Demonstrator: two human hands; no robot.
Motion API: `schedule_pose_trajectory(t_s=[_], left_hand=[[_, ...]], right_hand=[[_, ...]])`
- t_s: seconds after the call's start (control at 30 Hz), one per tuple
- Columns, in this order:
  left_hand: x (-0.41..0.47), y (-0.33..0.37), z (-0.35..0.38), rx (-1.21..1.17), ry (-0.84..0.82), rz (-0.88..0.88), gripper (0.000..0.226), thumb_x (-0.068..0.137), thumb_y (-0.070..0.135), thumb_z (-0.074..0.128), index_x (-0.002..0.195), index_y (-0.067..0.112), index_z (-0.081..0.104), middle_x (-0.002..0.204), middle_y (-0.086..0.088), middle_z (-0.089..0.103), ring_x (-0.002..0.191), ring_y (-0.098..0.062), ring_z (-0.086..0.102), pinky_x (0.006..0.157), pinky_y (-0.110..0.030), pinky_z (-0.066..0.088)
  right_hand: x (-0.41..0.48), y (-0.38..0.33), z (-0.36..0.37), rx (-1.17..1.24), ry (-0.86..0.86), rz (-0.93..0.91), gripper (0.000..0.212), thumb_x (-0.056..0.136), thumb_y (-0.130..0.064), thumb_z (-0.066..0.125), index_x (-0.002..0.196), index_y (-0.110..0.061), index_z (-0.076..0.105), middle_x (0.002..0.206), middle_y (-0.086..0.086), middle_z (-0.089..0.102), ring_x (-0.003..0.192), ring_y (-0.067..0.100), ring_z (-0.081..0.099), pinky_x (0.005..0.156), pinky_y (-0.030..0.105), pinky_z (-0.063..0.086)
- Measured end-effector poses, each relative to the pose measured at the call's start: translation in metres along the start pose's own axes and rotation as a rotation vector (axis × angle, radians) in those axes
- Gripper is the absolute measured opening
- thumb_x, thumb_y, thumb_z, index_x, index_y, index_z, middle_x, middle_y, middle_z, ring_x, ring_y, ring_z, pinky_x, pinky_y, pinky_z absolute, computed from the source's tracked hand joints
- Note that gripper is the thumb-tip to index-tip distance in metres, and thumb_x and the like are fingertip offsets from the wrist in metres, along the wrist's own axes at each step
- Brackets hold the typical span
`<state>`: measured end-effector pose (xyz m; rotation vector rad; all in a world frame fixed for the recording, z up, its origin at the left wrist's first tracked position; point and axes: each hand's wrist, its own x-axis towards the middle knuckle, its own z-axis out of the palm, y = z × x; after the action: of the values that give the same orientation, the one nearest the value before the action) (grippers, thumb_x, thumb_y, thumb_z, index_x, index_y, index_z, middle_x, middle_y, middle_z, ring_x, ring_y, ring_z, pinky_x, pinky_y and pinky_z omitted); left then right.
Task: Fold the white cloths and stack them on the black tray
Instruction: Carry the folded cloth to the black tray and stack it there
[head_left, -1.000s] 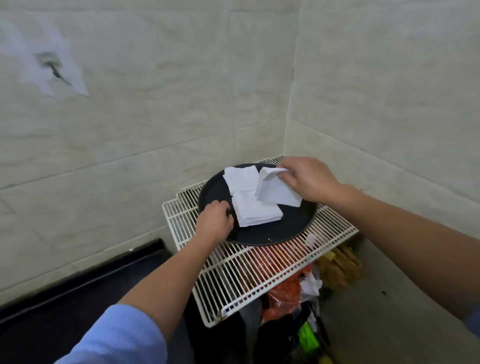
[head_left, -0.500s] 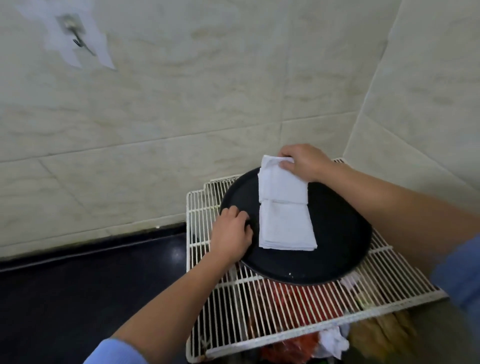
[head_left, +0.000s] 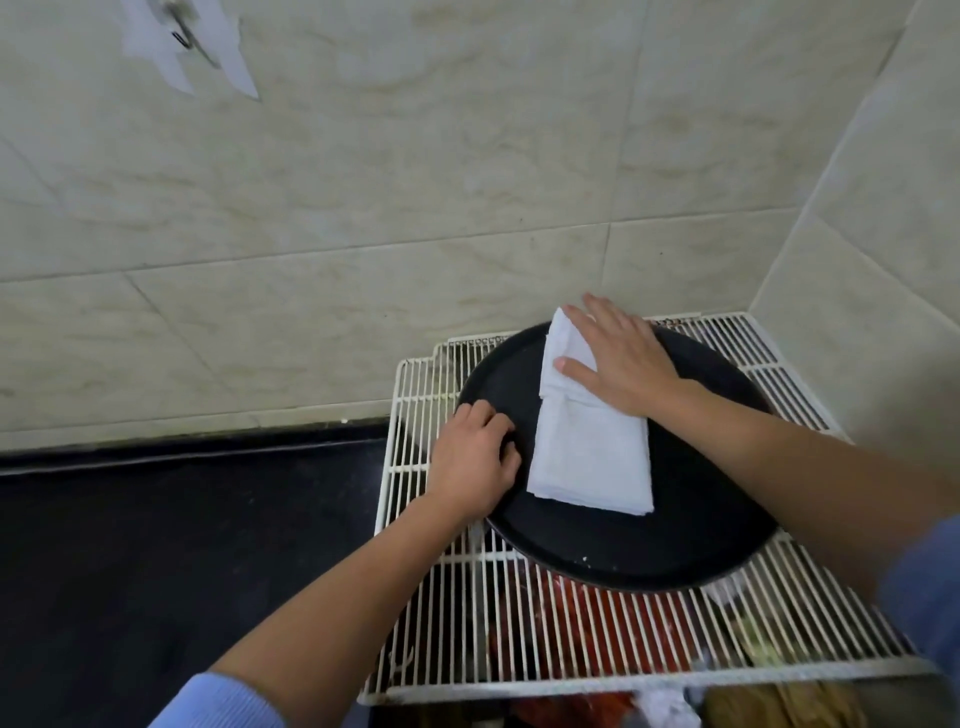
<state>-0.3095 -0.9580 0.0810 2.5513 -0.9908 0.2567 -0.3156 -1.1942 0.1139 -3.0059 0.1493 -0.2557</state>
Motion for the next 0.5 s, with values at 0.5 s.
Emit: schedule_pose_trajectory(t_s=[0.5], left_hand=[[-0.03, -0.032, -0.065, -0.016, 0.017, -0.056, 0.026, 0.089, 0.024, 0.055, 0.112, 0.012, 0.061, 0.107, -0.004, 0.06, 0.097, -0.022, 0.055, 0.079, -0.037, 0.047]], right_hand=[[0.008, -0.046, -0.03, 0.026, 0.118, -0.029, 0.056, 0.096, -0.051, 0.04, 0.14, -0.017, 0.043, 0.145, 0.007, 0.043, 0.133, 0.027, 0.038, 0.107, 0.044, 0.029]])
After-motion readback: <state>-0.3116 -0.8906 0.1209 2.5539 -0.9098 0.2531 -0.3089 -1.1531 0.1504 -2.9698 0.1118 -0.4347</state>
